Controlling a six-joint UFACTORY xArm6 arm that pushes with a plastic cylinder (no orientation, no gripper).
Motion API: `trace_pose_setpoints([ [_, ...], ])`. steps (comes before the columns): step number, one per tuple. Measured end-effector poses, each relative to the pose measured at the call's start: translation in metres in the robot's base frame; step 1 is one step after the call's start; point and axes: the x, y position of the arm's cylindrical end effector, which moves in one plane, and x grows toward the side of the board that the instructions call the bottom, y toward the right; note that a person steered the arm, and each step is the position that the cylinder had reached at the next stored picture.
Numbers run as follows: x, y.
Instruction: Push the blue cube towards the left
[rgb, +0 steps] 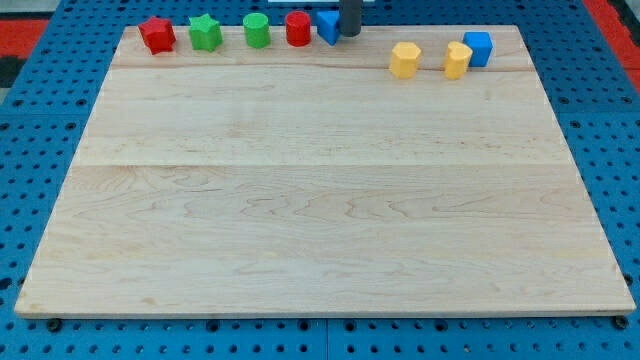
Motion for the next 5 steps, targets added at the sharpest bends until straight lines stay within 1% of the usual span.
trace_pose_setpoints([
  [1, 0.000, 0.037],
  [3, -0.006, 0.131],
  [5, -0.004, 0.240],
])
